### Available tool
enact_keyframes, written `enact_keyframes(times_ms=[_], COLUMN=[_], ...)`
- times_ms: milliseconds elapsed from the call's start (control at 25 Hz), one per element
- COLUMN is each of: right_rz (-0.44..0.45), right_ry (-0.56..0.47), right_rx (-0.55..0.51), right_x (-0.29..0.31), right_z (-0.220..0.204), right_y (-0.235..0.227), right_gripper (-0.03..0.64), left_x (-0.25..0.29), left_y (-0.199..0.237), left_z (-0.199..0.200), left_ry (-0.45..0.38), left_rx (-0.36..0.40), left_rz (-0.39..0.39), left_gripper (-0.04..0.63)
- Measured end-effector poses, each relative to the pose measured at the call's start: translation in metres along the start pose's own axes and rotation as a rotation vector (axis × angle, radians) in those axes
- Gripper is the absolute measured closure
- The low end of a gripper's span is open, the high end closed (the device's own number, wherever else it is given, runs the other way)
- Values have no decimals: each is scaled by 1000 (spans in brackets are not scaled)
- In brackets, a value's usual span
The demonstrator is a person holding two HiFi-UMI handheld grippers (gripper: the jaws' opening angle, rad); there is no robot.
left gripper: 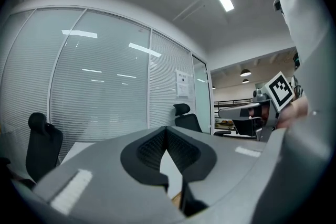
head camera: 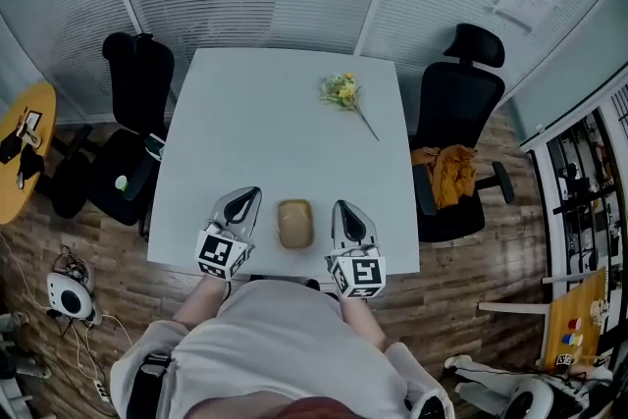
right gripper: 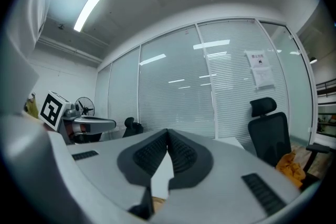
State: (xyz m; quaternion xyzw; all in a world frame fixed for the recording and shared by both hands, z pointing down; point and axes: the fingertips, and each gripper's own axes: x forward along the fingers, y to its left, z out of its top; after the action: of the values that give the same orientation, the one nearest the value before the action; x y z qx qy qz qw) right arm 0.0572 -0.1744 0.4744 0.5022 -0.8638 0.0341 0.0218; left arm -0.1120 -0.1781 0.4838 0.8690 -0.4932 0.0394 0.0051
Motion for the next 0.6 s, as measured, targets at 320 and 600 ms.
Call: enact_keyframes(times_ms=[320,600], right_rz=[-8,-17], right_ry=[15,30], right_rx=[-9,-4], right_x=[8,8], right_z=[-1,-8], right_y=[8,4], right_gripper=[611,611], left_x=[-1,2], left_y=[9,7], left_z=[-6,-14], left_ry=[17,40], left_rx=[-30,-36], left_rz=[-34,-40], left_gripper=[586,586])
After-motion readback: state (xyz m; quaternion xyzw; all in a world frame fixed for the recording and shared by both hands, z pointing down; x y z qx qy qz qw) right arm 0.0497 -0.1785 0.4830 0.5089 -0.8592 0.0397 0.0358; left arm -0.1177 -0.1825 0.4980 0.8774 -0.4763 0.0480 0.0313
